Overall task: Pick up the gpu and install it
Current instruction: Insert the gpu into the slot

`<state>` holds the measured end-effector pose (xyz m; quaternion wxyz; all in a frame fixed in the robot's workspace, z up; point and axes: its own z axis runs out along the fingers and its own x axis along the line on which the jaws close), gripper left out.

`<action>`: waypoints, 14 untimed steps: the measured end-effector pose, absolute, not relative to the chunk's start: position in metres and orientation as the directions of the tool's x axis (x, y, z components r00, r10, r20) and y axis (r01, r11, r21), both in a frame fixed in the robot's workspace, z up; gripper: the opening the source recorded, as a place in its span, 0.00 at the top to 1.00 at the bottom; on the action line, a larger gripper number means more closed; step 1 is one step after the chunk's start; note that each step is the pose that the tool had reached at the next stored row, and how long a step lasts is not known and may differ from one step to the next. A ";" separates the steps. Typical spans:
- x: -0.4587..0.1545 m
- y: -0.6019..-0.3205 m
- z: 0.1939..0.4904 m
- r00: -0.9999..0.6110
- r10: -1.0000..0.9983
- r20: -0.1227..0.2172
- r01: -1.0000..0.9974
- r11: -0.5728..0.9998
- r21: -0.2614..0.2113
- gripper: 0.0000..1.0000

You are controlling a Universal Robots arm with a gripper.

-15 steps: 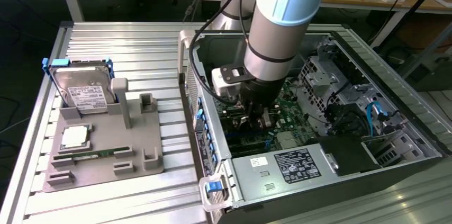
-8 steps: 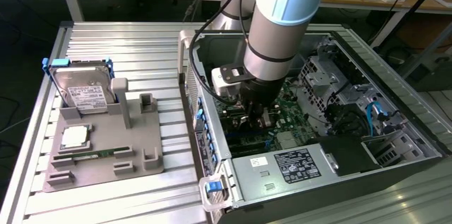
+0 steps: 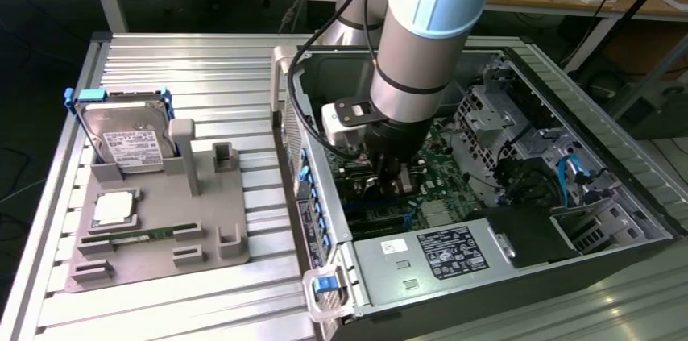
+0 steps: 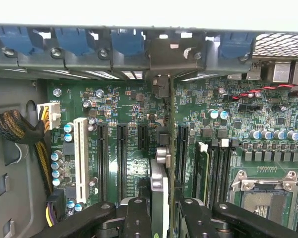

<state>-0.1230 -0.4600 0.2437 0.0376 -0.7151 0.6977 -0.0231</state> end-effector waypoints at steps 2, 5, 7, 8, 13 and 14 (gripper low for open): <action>-0.123 -0.460 0.243 0.025 -0.999 -0.020 -0.996 -0.024 -0.086 0.73; -0.123 -0.460 0.243 0.025 -0.999 -0.020 -0.996 -0.024 -0.086 0.73; -0.123 -0.460 0.243 0.025 -0.999 -0.020 -0.996 -0.024 -0.086 0.73; -0.123 -0.460 0.242 0.025 -0.999 -0.020 -0.996 -0.024 -0.086 0.73; -0.123 -0.460 0.244 0.025 -0.999 -0.021 -0.996 -0.024 -0.086 0.73; -0.123 -0.460 0.246 0.025 -0.999 -0.023 -0.996 -0.023 -0.087 0.73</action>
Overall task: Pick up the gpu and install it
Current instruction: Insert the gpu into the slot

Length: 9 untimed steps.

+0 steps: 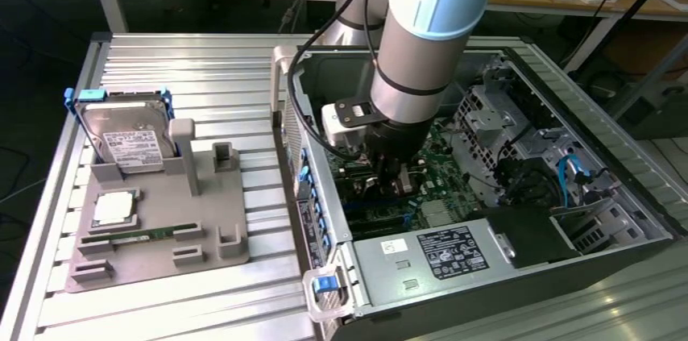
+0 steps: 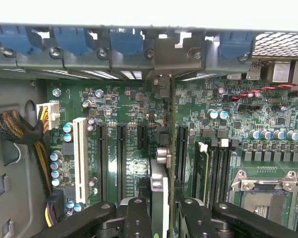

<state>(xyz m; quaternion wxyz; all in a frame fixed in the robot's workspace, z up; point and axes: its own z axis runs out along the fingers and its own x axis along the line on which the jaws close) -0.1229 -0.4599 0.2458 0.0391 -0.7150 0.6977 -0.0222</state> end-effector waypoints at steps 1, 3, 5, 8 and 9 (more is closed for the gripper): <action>-0.123 -0.460 0.247 0.025 -0.999 -0.024 -0.996 -0.023 -0.087 0.73; -0.123 -0.460 0.251 0.025 -0.999 -0.024 -0.996 -0.023 -0.087 0.73; -0.123 -0.460 0.252 0.025 -0.999 -0.025 -0.996 -0.023 -0.087 0.73; -0.122 -0.460 0.252 0.024 -0.999 -0.025 -0.996 -0.022 -0.086 0.73; -0.121 -0.460 0.252 0.023 -0.999 -0.025 -0.996 -0.021 -0.086 0.73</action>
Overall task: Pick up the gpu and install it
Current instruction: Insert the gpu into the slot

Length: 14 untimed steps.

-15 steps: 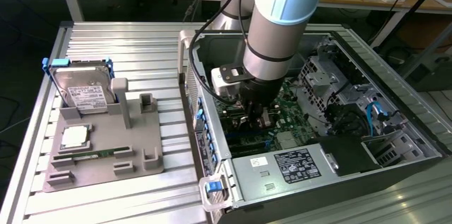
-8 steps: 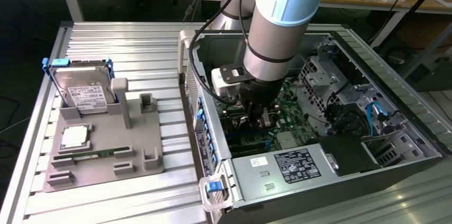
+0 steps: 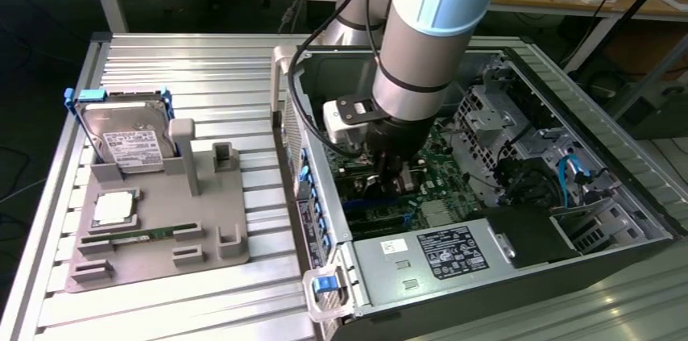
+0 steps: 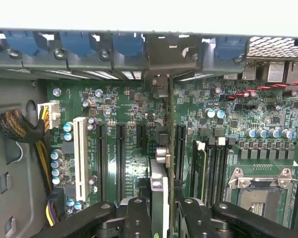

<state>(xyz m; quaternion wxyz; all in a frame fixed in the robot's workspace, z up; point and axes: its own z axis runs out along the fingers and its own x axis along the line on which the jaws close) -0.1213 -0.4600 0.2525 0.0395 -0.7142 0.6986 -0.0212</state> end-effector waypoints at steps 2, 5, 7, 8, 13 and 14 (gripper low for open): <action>-0.119 -0.460 0.252 0.022 -0.999 -0.025 -0.996 -0.020 -0.086 0.73; -0.115 -0.460 0.252 0.020 -0.999 -0.025 -0.996 -0.017 -0.086 0.73; -0.115 -0.460 0.252 0.018 -1.000 -0.025 -0.996 -0.015 -0.086 0.73; -0.115 -0.460 0.252 0.017 -1.000 -0.025 -0.996 -0.014 -0.086 0.73; -0.115 -0.460 0.252 0.007 -1.000 -0.026 -0.996 -0.005 -0.086 0.73; -0.115 -0.460 0.252 0.005 -1.000 -0.026 -0.996 -0.003 -0.086 0.73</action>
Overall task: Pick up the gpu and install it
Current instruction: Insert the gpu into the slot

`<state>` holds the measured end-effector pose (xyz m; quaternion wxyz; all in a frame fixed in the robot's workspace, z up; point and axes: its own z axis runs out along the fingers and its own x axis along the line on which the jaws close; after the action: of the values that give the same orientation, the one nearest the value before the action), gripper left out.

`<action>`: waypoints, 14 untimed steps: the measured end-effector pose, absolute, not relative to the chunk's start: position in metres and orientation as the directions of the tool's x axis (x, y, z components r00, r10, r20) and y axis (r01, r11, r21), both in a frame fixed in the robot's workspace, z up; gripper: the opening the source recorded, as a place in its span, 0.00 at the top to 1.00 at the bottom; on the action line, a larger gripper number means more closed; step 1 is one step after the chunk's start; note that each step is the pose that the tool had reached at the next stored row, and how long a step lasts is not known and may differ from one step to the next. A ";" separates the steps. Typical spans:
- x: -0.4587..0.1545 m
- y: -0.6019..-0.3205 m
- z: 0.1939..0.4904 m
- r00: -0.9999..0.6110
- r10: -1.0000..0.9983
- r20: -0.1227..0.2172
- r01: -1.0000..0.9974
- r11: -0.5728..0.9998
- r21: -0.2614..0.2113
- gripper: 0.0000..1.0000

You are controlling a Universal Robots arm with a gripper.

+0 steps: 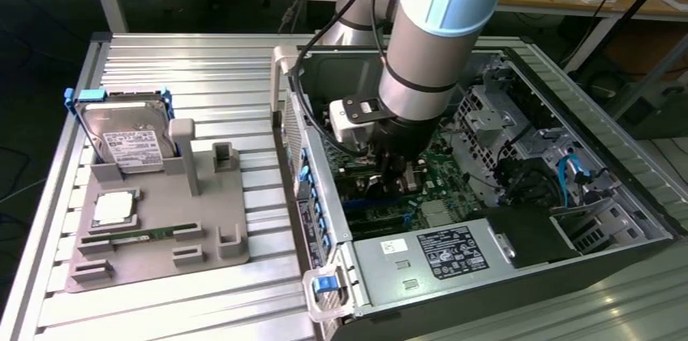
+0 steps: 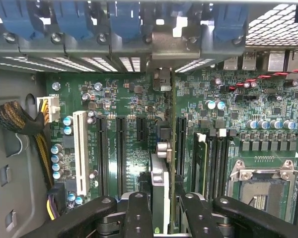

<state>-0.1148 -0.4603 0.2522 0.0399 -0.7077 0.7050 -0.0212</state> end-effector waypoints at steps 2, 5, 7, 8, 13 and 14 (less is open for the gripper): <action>-0.115 -0.461 0.252 0.002 -1.000 -0.026 -0.996 0.000 -0.086 0.73; -0.117 -0.461 0.252 0.000 -1.000 -0.026 -0.996 0.002 -0.086 0.73; -0.119 -0.461 0.252 0.000 -1.000 -0.026 -0.996 0.002 -0.086 0.73; -0.119 -0.461 0.252 0.000 -1.000 -0.026 -0.996 0.003 -0.086 0.73; -0.119 -0.461 0.252 -0.018 -1.000 -0.026 -0.996 0.020 -0.086 0.73; -0.119 -0.461 0.252 -0.019 -0.999 -0.026 -0.996 0.021 -0.086 0.73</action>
<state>-0.1189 -0.4608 0.2521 0.0396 -0.6991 0.7136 -0.0217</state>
